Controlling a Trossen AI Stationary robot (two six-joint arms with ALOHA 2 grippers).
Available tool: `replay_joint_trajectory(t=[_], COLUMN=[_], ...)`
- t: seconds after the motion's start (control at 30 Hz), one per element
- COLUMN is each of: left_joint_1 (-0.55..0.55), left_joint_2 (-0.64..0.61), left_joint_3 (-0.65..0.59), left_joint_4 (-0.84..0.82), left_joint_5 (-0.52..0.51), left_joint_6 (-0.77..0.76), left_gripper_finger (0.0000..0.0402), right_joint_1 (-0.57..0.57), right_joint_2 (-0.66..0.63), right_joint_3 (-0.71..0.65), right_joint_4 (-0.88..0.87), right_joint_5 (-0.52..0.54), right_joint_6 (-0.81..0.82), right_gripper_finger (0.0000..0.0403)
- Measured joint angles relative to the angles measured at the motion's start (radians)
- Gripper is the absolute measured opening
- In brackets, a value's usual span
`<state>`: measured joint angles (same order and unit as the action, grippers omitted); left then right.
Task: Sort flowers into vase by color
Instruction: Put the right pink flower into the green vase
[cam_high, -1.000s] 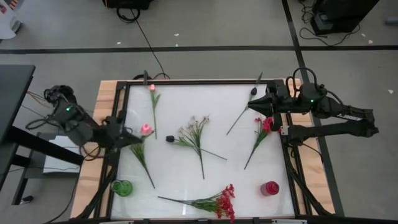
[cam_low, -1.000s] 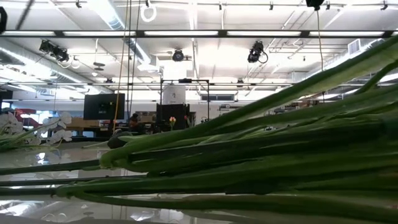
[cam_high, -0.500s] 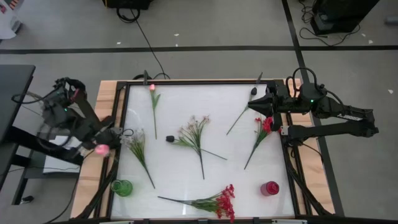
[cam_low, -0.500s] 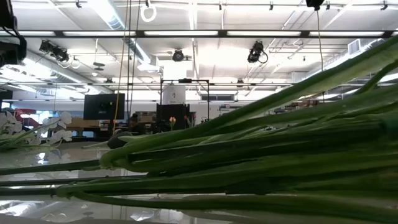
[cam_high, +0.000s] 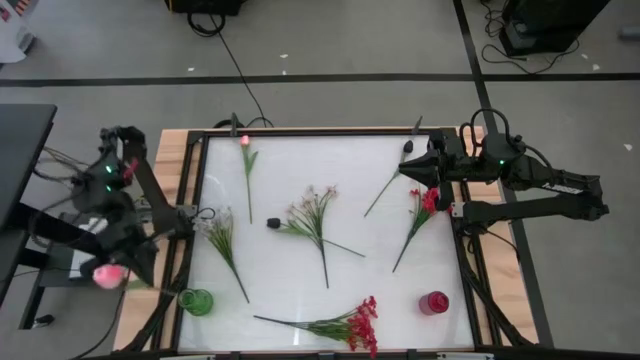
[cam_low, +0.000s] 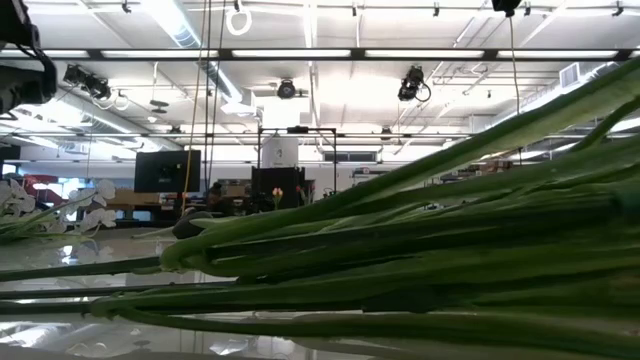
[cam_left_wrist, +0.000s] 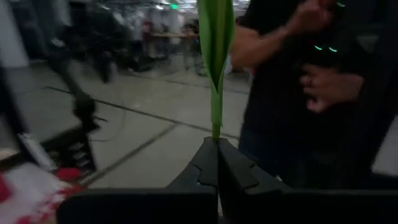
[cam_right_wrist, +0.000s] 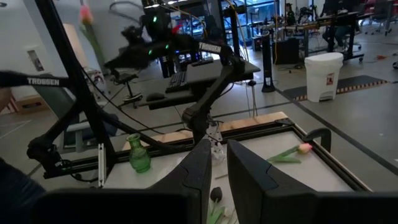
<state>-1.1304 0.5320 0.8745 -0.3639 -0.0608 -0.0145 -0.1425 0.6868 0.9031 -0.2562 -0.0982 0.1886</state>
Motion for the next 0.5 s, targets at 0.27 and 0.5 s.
replay_joint_trajectory(t=[0.27, 0.5], left_joint_1=[-0.091, -0.163], left_joint_2=[-0.083, -0.196], left_joint_3=[-0.101, -0.128], left_joint_4=[-0.045, -0.079], left_joint_5=[0.049, 0.051], left_joint_6=[-0.021, 0.026], left_gripper_finger=[0.0, 0.0], right_joint_1=[0.0, 0.0], right_joint_2=[0.0, 0.0], right_joint_3=[0.0, 0.0], right_joint_4=[0.0, 0.0], right_joint_5=[0.0, 0.0], right_joint_6=[0.0, 0.0], right_gripper_finger=[0.0062, 0.0062])
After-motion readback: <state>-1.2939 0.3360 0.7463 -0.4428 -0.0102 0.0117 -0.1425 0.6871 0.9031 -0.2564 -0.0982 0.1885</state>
